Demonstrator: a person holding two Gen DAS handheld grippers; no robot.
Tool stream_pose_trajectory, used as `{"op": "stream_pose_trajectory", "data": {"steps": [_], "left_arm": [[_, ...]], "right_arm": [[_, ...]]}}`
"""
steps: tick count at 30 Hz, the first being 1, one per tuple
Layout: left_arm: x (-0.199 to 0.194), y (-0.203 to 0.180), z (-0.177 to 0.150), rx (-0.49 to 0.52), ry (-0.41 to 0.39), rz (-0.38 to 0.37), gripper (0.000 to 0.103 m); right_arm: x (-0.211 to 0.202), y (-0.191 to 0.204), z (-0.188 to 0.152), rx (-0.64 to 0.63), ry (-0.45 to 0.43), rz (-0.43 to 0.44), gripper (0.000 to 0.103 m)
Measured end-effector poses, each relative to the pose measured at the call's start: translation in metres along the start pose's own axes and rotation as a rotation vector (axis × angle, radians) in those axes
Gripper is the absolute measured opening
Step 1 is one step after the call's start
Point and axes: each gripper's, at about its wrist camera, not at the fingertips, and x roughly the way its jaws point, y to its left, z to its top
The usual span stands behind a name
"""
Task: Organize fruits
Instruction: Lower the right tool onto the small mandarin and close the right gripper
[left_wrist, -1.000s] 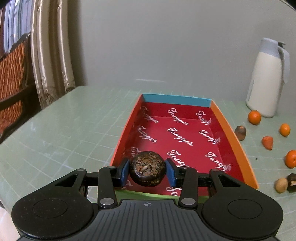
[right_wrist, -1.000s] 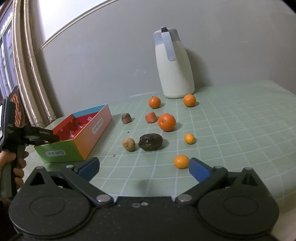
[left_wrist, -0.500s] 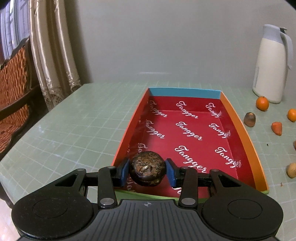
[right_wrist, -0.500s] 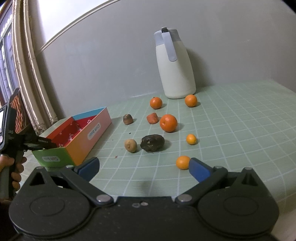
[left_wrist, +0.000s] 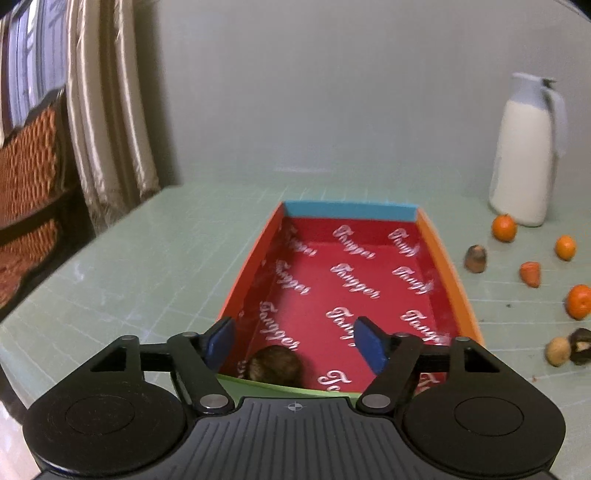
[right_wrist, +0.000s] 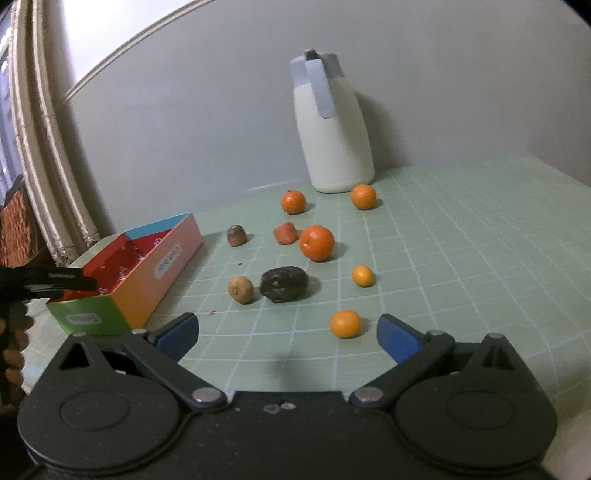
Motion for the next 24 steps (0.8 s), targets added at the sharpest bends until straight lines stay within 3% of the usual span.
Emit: {"op": "stream_pose_trajectory", "data": {"steps": [6,9,15,20,22,24], "left_arm": [[-0.034,-0.004,-0.009,0.004,-0.046,-0.025,0.080],[-0.048,-0.006,-0.017,0.011,-0.060,-0.043,0.081],[-0.068,-0.013,-0.032,0.045,-0.098,-0.063,0.083],[-0.076,-0.016,-0.039,0.042,-0.100,-0.089,0.083],[-0.077,-0.014,-0.041,0.031,-0.098,-0.092,0.083],[-0.078,-0.012,-0.044,0.028,-0.100,-0.087,0.083]], "right_arm": [[0.002,-0.009,0.007,0.006,-0.004,-0.057,0.103],[0.010,-0.015,0.008,0.037,0.037,-0.054,0.103],[0.012,-0.014,0.010,0.022,0.031,-0.067,0.103],[0.022,-0.008,0.008,-0.015,0.062,-0.082,0.079],[0.026,-0.005,0.007,-0.029,0.075,-0.087,0.079],[0.028,-0.002,0.005,-0.041,0.081,-0.083,0.072]]}}
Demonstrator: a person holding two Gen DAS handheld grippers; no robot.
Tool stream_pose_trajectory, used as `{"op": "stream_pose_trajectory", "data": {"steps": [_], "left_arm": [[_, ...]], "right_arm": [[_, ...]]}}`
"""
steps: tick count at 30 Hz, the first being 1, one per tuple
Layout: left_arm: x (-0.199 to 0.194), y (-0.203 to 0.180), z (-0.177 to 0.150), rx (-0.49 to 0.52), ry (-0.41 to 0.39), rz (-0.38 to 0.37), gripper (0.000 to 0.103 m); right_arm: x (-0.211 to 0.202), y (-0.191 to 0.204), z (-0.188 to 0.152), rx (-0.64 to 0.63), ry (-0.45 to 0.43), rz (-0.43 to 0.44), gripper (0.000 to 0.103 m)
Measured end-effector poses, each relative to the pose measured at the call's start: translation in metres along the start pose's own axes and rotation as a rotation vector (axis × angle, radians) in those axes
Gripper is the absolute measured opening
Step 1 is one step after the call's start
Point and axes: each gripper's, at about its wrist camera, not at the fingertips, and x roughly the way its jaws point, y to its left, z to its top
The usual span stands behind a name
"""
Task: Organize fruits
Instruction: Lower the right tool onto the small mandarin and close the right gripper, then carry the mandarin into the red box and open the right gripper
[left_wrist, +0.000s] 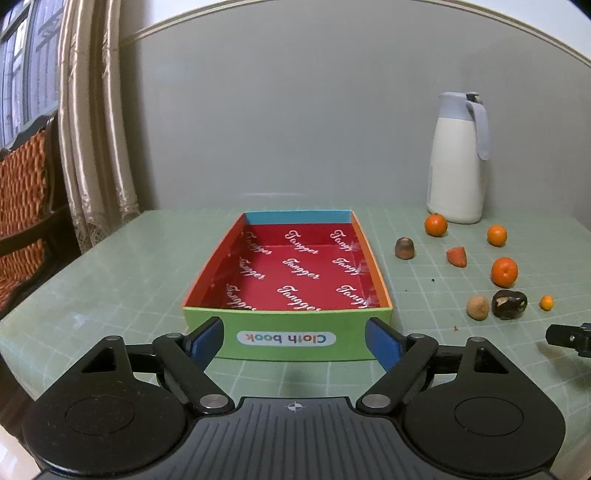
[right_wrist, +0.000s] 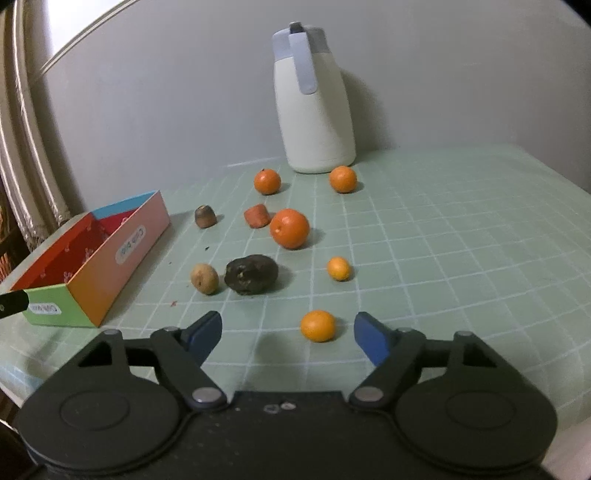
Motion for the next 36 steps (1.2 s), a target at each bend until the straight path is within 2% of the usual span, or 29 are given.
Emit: {"op": "stream_pose_trajectory", "data": {"steps": [2,9,10,14,29,36], "left_arm": [[0.000,0.001,-0.003,-0.001,0.001,0.003,0.083],[-0.002,0.008,-0.007,-0.021,0.006,0.012,0.084],[-0.001,0.008,-0.008,-0.024,0.007,0.014,0.084],[-0.001,0.008,-0.008,-0.025,0.007,0.015,0.084],[-0.001,0.010,-0.012,-0.027,0.011,0.024,0.085],[0.001,0.016,-0.014,-0.039,0.017,0.038,0.086]], "right_arm": [[0.001,0.001,0.000,-0.006,-0.001,-0.006,0.058],[0.004,0.000,0.000,0.008,-0.020,-0.033,0.039],[0.004,0.000,-0.001,0.006,-0.022,-0.037,0.033],[0.009,-0.002,-0.001,0.016,-0.005,-0.056,0.025],[0.017,-0.001,-0.002,0.019,0.009,-0.071,0.022],[0.017,0.004,-0.001,0.015,0.003,-0.050,0.021]]}}
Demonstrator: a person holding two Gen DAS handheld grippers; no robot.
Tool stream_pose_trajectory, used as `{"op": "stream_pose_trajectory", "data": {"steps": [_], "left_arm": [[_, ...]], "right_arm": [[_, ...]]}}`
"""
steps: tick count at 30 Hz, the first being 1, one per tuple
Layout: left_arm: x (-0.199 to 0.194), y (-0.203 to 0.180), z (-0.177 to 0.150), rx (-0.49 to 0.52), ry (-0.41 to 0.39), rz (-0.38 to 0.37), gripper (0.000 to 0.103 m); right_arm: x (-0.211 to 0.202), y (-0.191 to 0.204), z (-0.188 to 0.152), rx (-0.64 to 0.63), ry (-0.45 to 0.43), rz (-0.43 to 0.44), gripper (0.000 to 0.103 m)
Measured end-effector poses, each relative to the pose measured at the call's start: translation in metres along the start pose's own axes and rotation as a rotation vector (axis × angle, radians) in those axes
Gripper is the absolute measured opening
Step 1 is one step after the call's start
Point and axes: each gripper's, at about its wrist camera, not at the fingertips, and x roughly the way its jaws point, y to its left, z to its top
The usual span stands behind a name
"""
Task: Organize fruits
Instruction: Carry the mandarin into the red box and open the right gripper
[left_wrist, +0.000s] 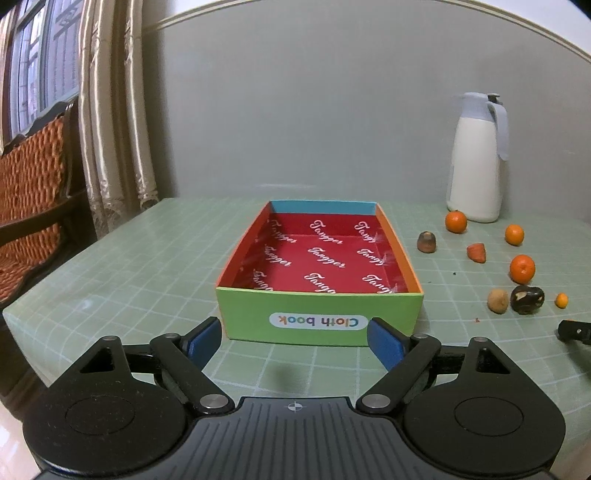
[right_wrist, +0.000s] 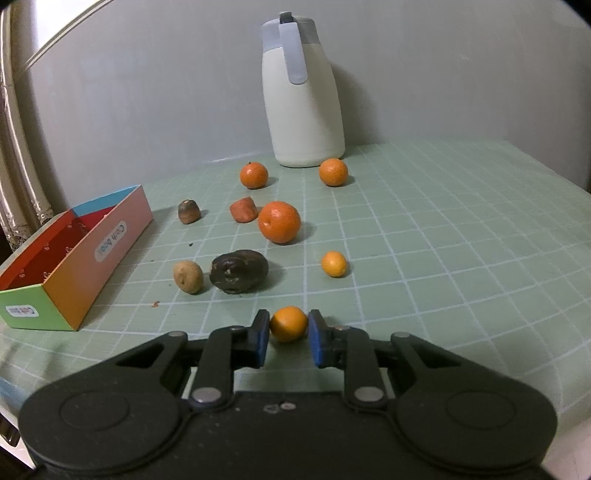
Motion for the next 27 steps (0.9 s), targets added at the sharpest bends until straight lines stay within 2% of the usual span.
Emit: {"op": "stream_pose_trajectory", "data": {"steps": [13,20,27], "left_arm": [[0.010,0.023,-0.005,-0.042,0.017,0.048,0.086],[0.017,0.041,-0.010,-0.088,0.025,0.072,0.087],[0.019,0.056,-0.013,-0.117,0.021,0.091,0.088]], "right_arm": [[-0.002,0.019,0.001,-0.050,-0.023,0.028,0.021],[-0.009,0.042,0.009,-0.098,-0.049,0.079,0.021],[-0.013,0.079,0.030,-0.140,-0.078,0.180,0.021]]}}
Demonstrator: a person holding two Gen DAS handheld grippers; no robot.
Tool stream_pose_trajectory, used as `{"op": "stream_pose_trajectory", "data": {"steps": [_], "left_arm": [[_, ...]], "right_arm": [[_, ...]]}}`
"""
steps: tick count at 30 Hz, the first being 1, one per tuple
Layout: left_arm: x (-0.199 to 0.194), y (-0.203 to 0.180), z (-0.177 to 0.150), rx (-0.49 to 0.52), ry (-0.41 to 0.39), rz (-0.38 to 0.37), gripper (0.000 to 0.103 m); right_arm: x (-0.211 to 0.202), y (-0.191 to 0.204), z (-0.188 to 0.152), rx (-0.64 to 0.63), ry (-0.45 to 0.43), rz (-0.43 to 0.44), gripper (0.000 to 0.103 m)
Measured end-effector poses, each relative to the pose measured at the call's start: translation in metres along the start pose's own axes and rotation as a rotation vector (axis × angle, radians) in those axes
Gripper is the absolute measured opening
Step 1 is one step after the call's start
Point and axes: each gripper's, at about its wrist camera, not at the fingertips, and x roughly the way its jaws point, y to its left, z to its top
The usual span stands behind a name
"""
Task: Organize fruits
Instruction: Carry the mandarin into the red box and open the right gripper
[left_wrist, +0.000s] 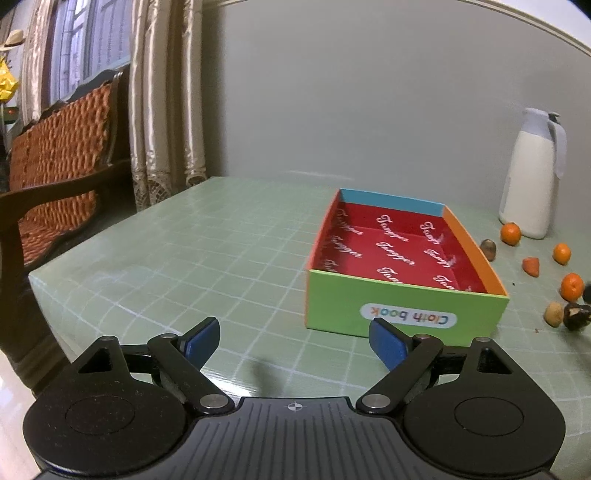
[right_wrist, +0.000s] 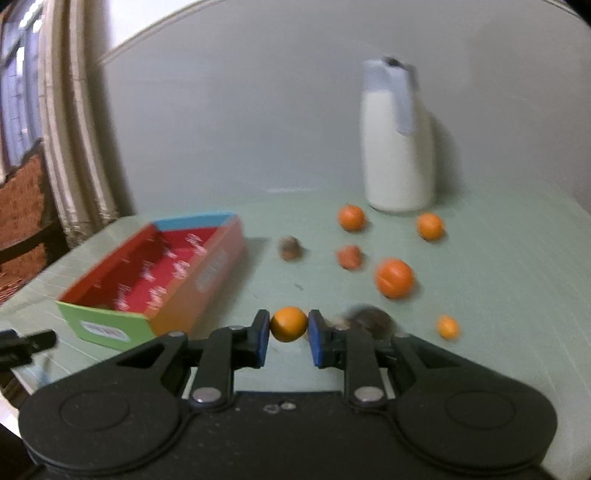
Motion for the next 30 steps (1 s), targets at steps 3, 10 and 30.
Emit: {"op": "stream_pose_trajectory", "data": {"steps": [3,10,30], "left_arm": [[0.001,0.008,-0.002,-0.018,0.002,0.009,0.088],[0.004,0.025,-0.006,-0.045,0.007,0.043,0.089],[0.007,0.032,-0.010,-0.063,0.013,0.044,0.091]], "right_arm": [[0.006,0.026,0.017,-0.042,-0.021,0.057,0.021],[0.044,0.089,0.035,-0.134,0.007,0.175,0.021],[0.066,0.122,0.023,-0.170,0.063,0.266,0.029]]}}
